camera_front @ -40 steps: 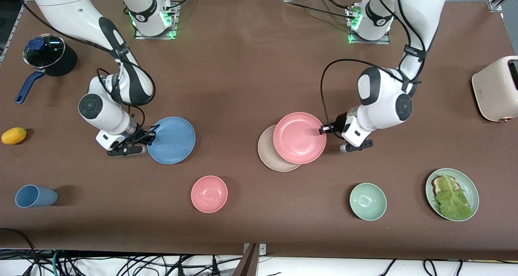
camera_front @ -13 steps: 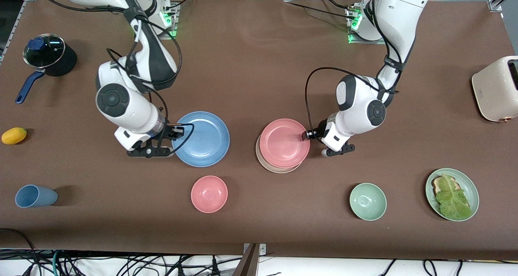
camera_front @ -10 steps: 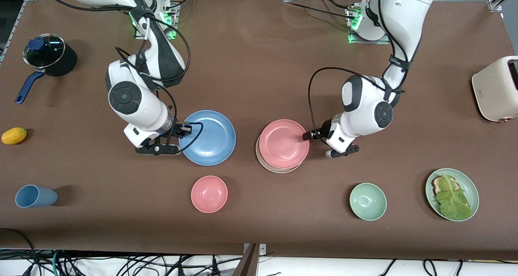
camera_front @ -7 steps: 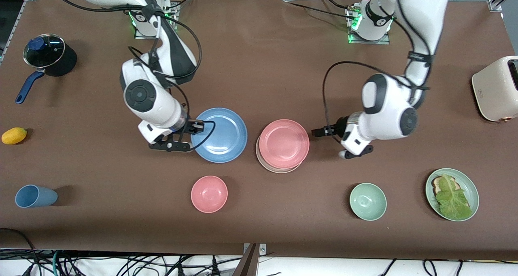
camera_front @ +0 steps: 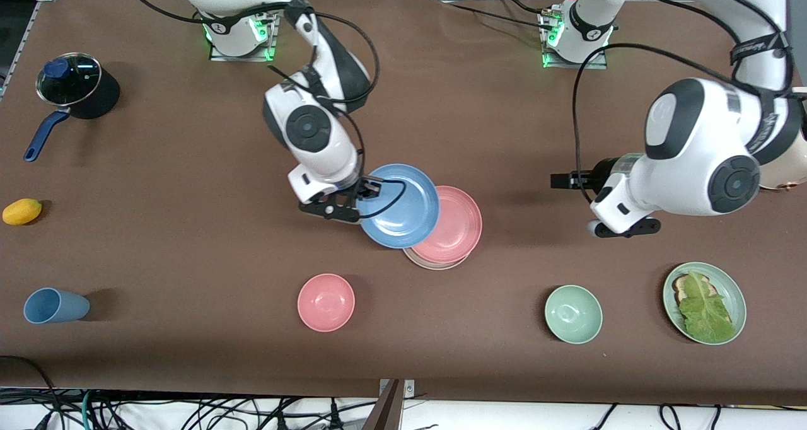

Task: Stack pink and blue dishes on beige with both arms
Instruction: 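Carry the blue plate onto the pink plate while the left gripper withdraws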

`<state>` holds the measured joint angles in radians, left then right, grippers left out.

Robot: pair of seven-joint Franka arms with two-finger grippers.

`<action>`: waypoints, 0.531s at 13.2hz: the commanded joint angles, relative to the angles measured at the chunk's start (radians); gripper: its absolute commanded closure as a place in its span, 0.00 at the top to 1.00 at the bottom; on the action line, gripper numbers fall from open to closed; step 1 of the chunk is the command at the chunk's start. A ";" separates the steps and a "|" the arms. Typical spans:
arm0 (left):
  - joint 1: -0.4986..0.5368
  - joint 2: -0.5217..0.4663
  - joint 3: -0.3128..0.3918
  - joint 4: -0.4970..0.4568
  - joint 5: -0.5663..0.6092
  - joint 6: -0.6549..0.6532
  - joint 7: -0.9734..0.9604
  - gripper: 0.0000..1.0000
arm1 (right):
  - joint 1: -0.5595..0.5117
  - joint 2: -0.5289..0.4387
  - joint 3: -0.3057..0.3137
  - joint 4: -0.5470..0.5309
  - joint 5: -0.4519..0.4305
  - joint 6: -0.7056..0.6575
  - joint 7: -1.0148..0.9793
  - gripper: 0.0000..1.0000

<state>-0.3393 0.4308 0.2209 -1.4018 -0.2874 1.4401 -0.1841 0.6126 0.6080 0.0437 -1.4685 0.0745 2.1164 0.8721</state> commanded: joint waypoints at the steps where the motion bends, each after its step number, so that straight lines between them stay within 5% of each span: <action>1: 0.046 0.020 0.002 0.076 0.085 -0.085 0.139 1.00 | 0.051 0.067 -0.008 0.054 0.001 0.065 0.102 0.00; 7: 0.131 -0.012 0.014 0.089 0.171 -0.102 0.310 1.00 | 0.113 0.153 -0.011 0.059 -0.001 0.221 0.215 0.00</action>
<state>-0.2247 0.4300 0.2412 -1.3307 -0.1512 1.3597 0.0740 0.7074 0.7257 0.0420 -1.4520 0.0743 2.3094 1.0493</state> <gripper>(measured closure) 0.000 0.956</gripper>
